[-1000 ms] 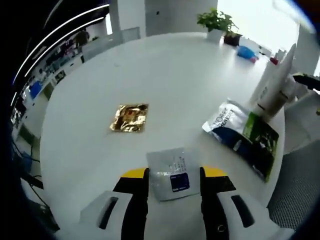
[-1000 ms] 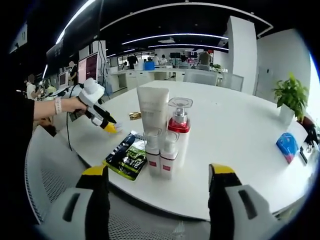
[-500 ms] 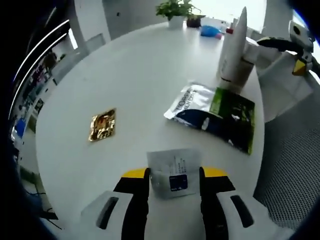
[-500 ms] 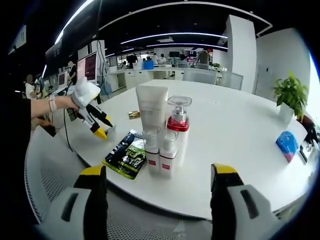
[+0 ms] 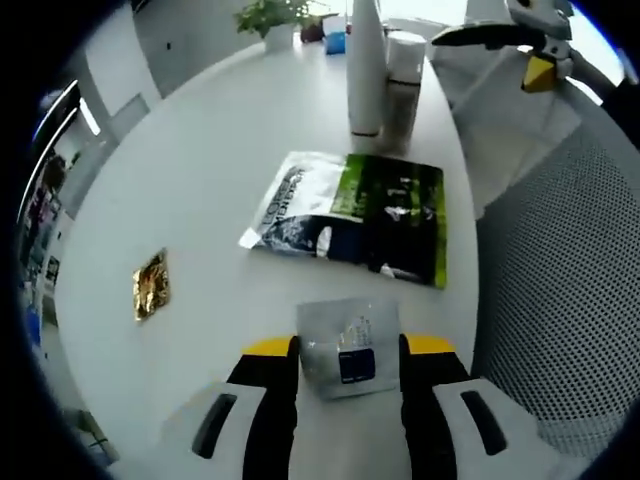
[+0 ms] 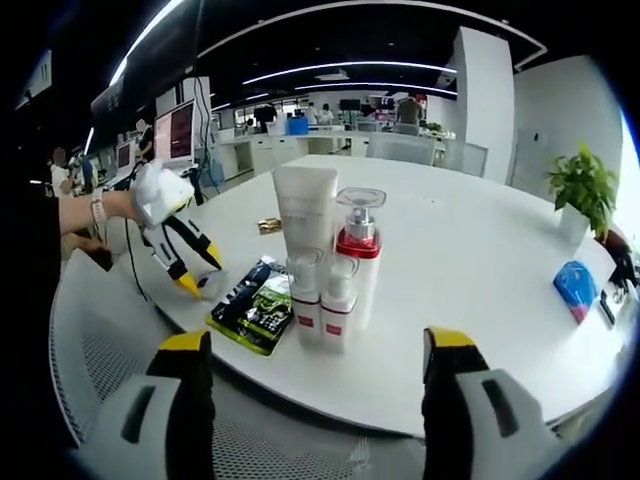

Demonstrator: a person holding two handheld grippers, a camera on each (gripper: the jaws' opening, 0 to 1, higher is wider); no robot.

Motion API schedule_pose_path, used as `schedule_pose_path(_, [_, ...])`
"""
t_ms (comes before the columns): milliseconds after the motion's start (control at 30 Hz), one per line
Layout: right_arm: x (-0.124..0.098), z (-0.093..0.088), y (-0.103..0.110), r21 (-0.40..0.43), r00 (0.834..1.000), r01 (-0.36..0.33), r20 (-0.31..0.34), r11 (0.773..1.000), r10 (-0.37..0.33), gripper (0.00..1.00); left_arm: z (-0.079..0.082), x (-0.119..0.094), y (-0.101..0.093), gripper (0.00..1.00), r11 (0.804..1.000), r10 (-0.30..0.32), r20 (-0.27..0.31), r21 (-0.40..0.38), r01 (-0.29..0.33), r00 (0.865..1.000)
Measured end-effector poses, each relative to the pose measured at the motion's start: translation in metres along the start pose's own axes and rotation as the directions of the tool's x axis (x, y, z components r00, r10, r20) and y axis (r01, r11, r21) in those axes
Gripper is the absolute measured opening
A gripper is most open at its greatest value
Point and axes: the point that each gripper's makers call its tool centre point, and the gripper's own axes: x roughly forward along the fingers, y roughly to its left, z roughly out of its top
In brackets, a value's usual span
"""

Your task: Arrange the skincare products in the storage area until every visible bottle or jar stands upright without overlapping.

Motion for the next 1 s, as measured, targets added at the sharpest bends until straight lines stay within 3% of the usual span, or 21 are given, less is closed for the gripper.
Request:
schedule_pose_path(100, [0.0, 0.0, 0.0, 0.003, 1.0, 0.0, -0.001, 1.0, 0.0, 0.88, 0.001, 0.002, -0.005, 0.37, 0.997, -0.035, -0.015, 0.064, 0.036, 0.999])
schedule_pose_path(567, [0.0, -0.002, 0.0, 0.002, 1.0, -0.002, -0.011, 1.0, 0.002, 0.88, 0.006, 0.01, -0.015, 0.37, 0.974, -0.125, -0.064, 0.182, 0.135, 0.99])
schedule_pose_path(1000, [0.002, -0.004, 0.001, -0.01, 1.0, -0.002, -0.023, 1.0, 0.002, 0.88, 0.008, 0.011, -0.019, 0.38, 0.964, -0.136, -0.064, 0.221, 0.147, 0.989])
